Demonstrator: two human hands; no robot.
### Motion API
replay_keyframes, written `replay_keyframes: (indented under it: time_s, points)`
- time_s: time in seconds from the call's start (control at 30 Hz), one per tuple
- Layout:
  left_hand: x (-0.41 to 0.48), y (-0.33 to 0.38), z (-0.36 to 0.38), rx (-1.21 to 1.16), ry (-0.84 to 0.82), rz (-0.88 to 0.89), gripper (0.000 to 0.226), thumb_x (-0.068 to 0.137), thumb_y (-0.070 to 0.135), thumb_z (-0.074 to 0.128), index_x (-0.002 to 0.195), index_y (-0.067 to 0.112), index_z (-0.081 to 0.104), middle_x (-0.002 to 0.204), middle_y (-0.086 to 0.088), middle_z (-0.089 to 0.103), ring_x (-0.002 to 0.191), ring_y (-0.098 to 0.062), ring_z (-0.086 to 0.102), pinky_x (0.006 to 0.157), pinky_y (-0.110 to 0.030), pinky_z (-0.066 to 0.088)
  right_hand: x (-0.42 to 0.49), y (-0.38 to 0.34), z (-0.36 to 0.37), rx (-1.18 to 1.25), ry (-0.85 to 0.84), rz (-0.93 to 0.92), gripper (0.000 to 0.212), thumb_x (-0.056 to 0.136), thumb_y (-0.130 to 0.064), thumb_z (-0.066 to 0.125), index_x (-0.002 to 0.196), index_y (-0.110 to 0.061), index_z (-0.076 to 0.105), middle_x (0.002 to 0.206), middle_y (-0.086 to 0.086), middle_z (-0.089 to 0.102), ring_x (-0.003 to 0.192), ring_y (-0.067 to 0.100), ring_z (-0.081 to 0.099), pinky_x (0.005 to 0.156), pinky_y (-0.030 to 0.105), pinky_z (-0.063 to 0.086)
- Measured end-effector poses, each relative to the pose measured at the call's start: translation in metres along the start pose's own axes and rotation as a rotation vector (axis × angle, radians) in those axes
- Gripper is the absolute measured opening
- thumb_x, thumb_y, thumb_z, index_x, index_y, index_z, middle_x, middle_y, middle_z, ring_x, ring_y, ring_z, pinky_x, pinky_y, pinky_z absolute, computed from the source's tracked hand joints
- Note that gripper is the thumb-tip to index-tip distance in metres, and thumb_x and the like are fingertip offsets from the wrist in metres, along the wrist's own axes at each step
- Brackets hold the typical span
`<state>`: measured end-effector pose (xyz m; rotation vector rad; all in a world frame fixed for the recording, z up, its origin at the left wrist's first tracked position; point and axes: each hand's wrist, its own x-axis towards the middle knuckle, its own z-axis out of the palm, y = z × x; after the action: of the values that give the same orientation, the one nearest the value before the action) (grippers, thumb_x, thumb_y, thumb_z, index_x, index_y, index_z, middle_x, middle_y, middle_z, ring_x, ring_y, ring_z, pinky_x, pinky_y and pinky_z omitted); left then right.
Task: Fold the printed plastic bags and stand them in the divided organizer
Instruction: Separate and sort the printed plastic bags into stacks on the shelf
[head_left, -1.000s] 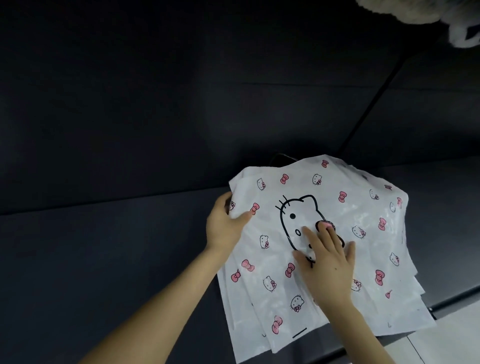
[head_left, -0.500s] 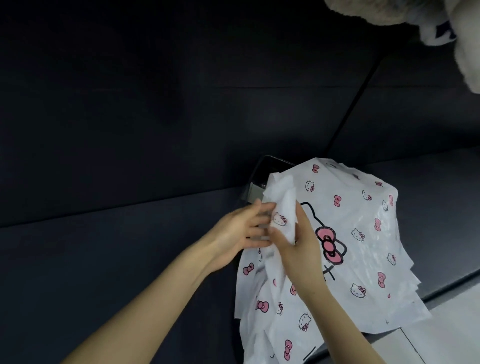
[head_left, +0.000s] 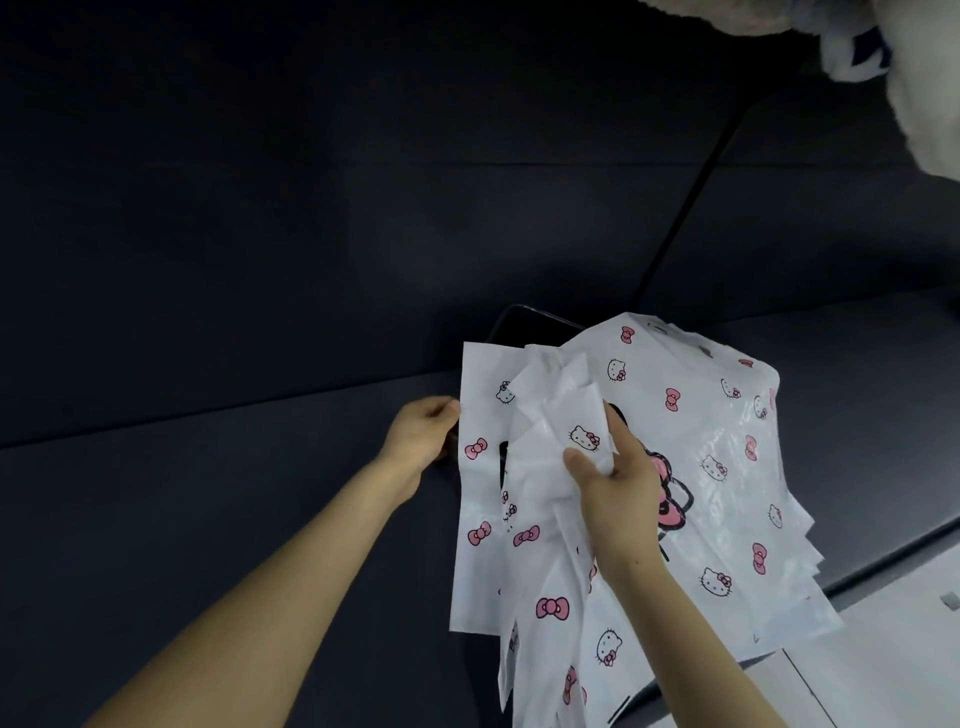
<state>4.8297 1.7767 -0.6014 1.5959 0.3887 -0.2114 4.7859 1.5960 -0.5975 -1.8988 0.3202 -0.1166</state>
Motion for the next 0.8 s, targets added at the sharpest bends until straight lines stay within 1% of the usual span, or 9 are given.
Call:
replay_keyframes:
  time_s: [0.1, 0.23, 0.33, 0.4, 0.5, 0.57, 0.67, 0.73, 0.8]
  points:
    - [0.002, -0.004, 0.0, -0.019, 0.011, -0.008, 0.017, 0.098, 0.016, 0.053, 0.09, 0.027, 0.063, 0.086, 0.01, 0.064, 0.08, -0.006, 0.058, 0.09, -0.036, 0.05, 0.001, 0.003, 0.001, -0.012, 0.021, 0.007, 0.061, 0.075, -0.034, 0.054, 0.134, -0.044, 0.046, 0.129, -0.012, 0.061, 0.12, 0.019, 0.057, 0.096, 0.045, 0.05]
    - [0.003, -0.007, -0.002, 0.058, 0.017, 0.039, 0.016, 0.097, 0.014, 0.054, 0.107, 0.016, 0.067, 0.085, 0.006, 0.066, 0.081, -0.01, 0.06, 0.081, -0.035, 0.056, 0.001, 0.003, -0.001, -0.007, 0.05, 0.008, 0.058, 0.083, -0.022, 0.058, 0.135, -0.044, 0.045, 0.131, -0.015, 0.058, 0.12, 0.013, 0.056, 0.098, 0.044, 0.049]
    - [-0.001, -0.006, -0.004, 0.21, 0.024, 0.113, 0.018, 0.097, 0.008, 0.051, 0.102, 0.008, 0.069, 0.087, -0.002, 0.068, 0.084, -0.019, 0.064, 0.078, -0.039, 0.058, 0.003, 0.006, -0.002, -0.022, 0.073, 0.02, 0.059, 0.084, -0.02, 0.058, 0.135, -0.047, 0.044, 0.11, -0.017, 0.056, 0.09, 0.006, 0.055, 0.095, 0.045, 0.05]
    - [-0.004, -0.008, -0.007, 0.317, 0.058, 0.172, 0.021, 0.097, 0.006, 0.05, 0.088, 0.011, 0.069, 0.091, -0.013, 0.07, 0.087, -0.03, 0.066, 0.08, -0.045, 0.056, 0.004, 0.005, -0.003, -0.039, 0.074, 0.009, 0.058, 0.087, -0.017, 0.058, 0.137, -0.043, 0.044, 0.11, -0.017, 0.055, 0.08, 0.001, 0.054, 0.092, 0.039, 0.052]
    - [-0.008, -0.015, -0.021, 0.385, 0.124, 0.22, 0.025, 0.096, 0.006, 0.049, 0.076, 0.01, 0.063, 0.093, -0.025, 0.068, 0.089, -0.041, 0.064, 0.078, -0.053, 0.055, 0.006, 0.004, -0.005, -0.055, 0.088, -0.014, 0.057, 0.089, -0.012, 0.059, 0.139, -0.035, 0.046, 0.122, -0.023, 0.057, 0.095, 0.017, 0.063, 0.073, 0.016, 0.049]
    - [-0.014, -0.019, -0.038, 0.37, 0.179, 0.238, 0.02, 0.096, 0.007, 0.049, 0.088, 0.001, 0.067, 0.093, -0.024, 0.069, 0.088, -0.04, 0.065, 0.078, -0.052, 0.055, 0.005, 0.002, -0.004, -0.079, 0.095, -0.025, 0.056, 0.09, -0.012, 0.06, 0.14, -0.034, 0.046, 0.129, -0.02, 0.057, 0.092, 0.023, 0.063, 0.064, 0.012, 0.045]
    - [-0.03, -0.021, -0.067, 0.374, 0.262, 0.258, 0.021, 0.097, 0.008, 0.051, 0.103, -0.004, 0.068, 0.097, -0.015, 0.07, 0.092, -0.031, 0.066, 0.083, -0.048, 0.055, 0.006, 0.001, -0.003, -0.091, 0.114, -0.034, 0.055, 0.09, -0.013, 0.06, 0.139, -0.035, 0.047, 0.131, -0.009, 0.06, 0.07, 0.018, 0.064, 0.066, 0.017, 0.048]
    - [-0.045, -0.024, -0.085, 0.392, 0.287, 0.263, 0.02, 0.097, 0.008, 0.051, 0.099, 0.001, 0.07, 0.091, -0.008, 0.067, 0.091, -0.031, 0.066, 0.083, -0.049, 0.055, 0.005, -0.002, -0.002, -0.096, 0.135, -0.036, 0.055, 0.091, -0.013, 0.06, 0.139, -0.034, 0.046, 0.13, -0.009, 0.06, 0.071, 0.018, 0.063, 0.065, 0.015, 0.044]
    - [-0.061, -0.025, -0.1, 0.401, 0.323, 0.265, 0.026, 0.098, 0.009, 0.051, 0.078, 0.019, 0.064, 0.083, -0.009, 0.065, 0.088, -0.036, 0.066, 0.079, -0.051, 0.055, 0.002, -0.005, 0.0, -0.119, 0.138, -0.049, 0.055, 0.091, -0.012, 0.058, 0.14, -0.034, 0.046, 0.125, -0.006, 0.063, 0.085, 0.026, 0.065, 0.065, 0.016, 0.045]
